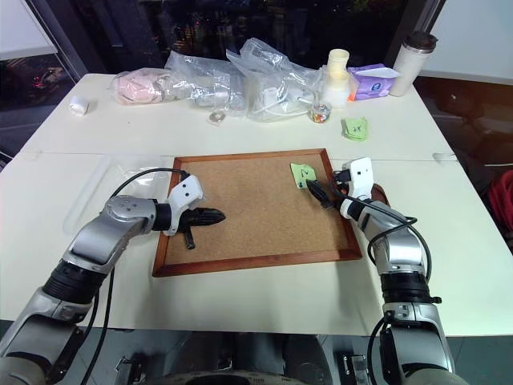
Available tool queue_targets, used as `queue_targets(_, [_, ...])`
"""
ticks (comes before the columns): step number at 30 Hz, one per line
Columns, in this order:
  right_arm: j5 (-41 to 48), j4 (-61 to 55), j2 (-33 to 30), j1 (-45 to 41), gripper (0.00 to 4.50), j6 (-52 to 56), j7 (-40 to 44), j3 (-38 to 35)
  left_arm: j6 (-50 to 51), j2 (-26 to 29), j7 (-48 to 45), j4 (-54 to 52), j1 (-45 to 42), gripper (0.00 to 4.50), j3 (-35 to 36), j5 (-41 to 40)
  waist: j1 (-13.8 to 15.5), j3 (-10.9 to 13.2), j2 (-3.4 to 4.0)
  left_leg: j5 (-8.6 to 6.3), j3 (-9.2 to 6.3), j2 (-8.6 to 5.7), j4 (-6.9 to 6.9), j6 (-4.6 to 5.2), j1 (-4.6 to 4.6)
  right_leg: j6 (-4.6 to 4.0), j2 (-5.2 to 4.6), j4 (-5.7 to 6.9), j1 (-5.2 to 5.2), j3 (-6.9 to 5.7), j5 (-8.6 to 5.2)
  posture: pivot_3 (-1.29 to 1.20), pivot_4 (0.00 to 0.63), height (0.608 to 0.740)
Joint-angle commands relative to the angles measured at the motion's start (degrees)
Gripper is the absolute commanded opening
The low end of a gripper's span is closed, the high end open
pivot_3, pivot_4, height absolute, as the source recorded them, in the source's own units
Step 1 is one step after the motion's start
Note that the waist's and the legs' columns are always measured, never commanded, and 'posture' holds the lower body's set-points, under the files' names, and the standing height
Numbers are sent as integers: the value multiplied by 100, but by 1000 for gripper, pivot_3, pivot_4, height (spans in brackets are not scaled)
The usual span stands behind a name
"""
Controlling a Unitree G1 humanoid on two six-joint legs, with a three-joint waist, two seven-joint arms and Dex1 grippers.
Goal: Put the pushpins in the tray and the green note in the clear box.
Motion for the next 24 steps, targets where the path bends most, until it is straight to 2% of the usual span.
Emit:
queue_targets(1, [-168, 123, 76, -156, 4436, -325, 45, 86, 188, 3, -31, 151, 252, 0, -347, 161, -12, -1, 1, 0, 0, 0, 0, 0, 0, 0, 0, 0, -1, 0, 0, 0, 150, 737])
queue_targets(3, [-223, 259, 128, -200, 4436, -413, 41, 121, 202, 2, -23, 132, 264, 0, -344, 155, -16, -1, 1, 0, 0, 1, 0, 0, 1, 0, 0, 0, 0, 0, 0, 0, 150, 737])
queue_targets(6, [-317, 434, 193, -254, 3619, -559, 15, 140, 226, 8, -19, 105, 279, 0, -340, 143, -12, -1, 1, 0, 0, 2, 0, 0, 1, 0, 1, 0, 0, -1, 0, 0, 150, 737])
queue_targets(13, [-414, 437, 238, -209, 51, -672, -7, 130, 261, 42, -20, 55, 320, 0, -339, 140, -15, -1, 1, 0, 0, 2, 0, -1, 1, 0, 1, 0, 0, -1, 0, 0, 150, 737])
queue_targets(24, [-274, -248, 215, -187, 19, -1015, -344, -226, 254, 110, -87, 120, 338, 0, -441, 225, -8, 2, 5, 0, 1, 2, 0, -1, -1, 0, 0, 0, -3, -1, 0, 0, 150, 737])
